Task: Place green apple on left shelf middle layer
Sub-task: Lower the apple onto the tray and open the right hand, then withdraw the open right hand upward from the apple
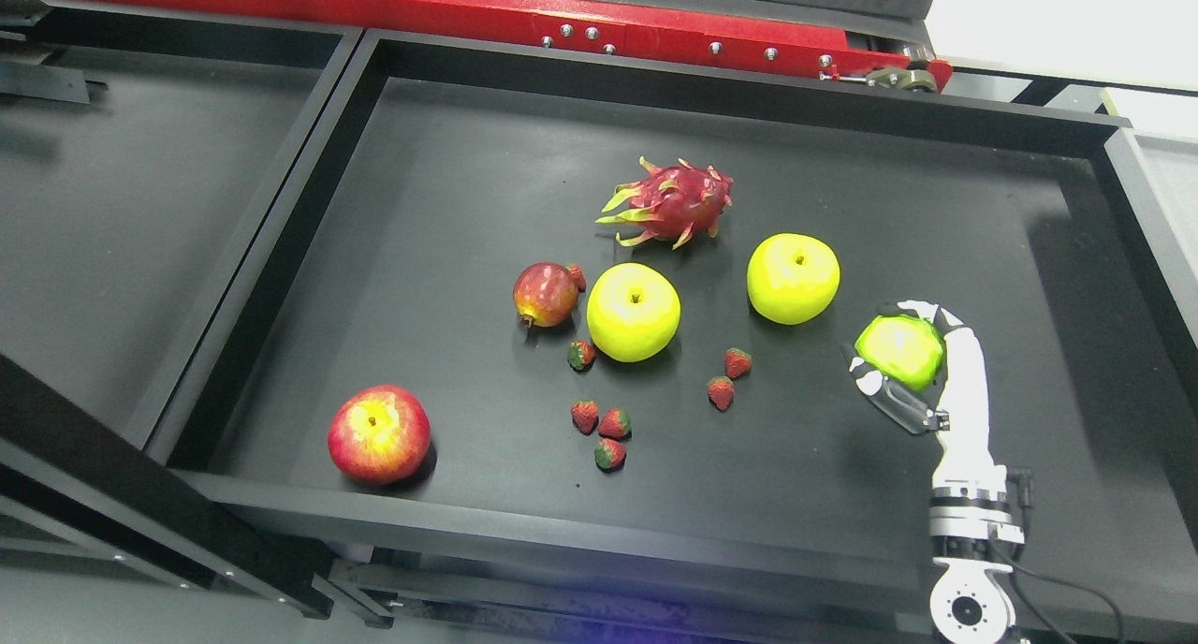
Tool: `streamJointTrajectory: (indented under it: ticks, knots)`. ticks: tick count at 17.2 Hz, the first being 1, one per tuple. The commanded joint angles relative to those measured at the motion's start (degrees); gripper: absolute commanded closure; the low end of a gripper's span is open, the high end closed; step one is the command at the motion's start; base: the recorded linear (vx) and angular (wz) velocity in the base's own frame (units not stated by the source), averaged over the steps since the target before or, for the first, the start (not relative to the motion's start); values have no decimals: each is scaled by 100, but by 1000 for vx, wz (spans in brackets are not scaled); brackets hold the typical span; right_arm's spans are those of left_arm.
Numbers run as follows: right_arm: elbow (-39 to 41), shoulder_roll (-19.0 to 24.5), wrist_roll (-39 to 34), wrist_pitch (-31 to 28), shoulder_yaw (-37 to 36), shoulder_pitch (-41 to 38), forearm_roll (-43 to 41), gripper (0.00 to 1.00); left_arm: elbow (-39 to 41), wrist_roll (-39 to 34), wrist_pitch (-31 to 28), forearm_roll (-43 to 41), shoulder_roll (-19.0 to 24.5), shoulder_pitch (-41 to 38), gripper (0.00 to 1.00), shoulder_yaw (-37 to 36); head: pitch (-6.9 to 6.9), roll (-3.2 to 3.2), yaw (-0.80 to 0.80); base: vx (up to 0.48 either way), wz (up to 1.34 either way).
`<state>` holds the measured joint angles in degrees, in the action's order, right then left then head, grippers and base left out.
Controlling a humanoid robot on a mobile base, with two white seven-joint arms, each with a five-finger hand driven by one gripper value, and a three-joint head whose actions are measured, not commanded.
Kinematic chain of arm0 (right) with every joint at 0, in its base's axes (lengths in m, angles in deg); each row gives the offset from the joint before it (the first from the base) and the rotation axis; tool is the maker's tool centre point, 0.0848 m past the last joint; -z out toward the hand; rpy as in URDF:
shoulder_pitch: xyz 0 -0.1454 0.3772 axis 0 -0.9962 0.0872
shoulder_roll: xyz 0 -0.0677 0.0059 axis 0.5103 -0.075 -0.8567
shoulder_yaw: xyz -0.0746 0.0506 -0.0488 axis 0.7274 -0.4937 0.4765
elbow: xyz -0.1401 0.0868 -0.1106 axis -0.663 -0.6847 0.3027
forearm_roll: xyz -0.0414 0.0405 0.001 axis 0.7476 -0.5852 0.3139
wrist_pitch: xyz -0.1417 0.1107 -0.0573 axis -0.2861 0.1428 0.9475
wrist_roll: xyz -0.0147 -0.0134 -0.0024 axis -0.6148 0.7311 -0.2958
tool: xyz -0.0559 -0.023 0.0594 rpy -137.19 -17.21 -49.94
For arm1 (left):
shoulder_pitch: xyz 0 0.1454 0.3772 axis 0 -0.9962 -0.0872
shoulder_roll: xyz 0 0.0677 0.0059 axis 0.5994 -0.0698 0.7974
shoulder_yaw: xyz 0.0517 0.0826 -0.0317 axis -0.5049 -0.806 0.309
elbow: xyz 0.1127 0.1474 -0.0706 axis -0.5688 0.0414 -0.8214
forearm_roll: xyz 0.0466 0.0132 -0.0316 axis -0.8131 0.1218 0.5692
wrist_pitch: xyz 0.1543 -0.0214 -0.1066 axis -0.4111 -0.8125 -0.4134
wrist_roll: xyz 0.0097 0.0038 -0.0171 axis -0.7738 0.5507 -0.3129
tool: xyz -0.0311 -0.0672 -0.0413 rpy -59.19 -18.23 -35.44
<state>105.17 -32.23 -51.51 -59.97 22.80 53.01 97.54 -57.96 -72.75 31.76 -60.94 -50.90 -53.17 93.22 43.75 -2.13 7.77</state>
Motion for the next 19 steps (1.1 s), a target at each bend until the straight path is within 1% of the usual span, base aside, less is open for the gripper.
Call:
streamJointTrajectory:
  ticks: [1, 5, 6, 9, 12, 15, 19]
  knots:
    - [-1, -101, -78, -29, 21, -28, -139, 0, 0, -3, -2, 0, 100, -53, 0, 0, 0, 0, 0, 36, 0]
    - [-9, -101, -25, -64, 144, -11, -692, 0, 0, -3, -2, 0, 100, -53, 0, 0, 0, 0, 0, 7, 0]
    - [-27, -101, -8, -64, 144, -2, -998, 0, 0, -3, -2, 0, 100, -53, 0, 0, 0, 0, 0, 0, 0]
    - [-36, -101, -7, -81, 197, 7, -1457, 0, 0, -2, -2, 0, 100, -53, 0, 0, 0, 0, 0, 0, 0]
    - [-36, -101, -7, -195, 302, -46, -2212, 0, 0, -2, -2, 0, 100, -53, 0, 0, 0, 0, 0, 0, 0]
    - [-36, -101, 36, -301, 828, -317, -2644, 0, 0, -2, 7, 0, 100, -53, 0, 0, 0, 0, 0, 0, 0]
    - [-36, -101, 589, -240, 1890, -696, -2900, 0, 0, -3, 7, 0, 100, -53, 0, 0, 0, 0, 0, 0, 0]
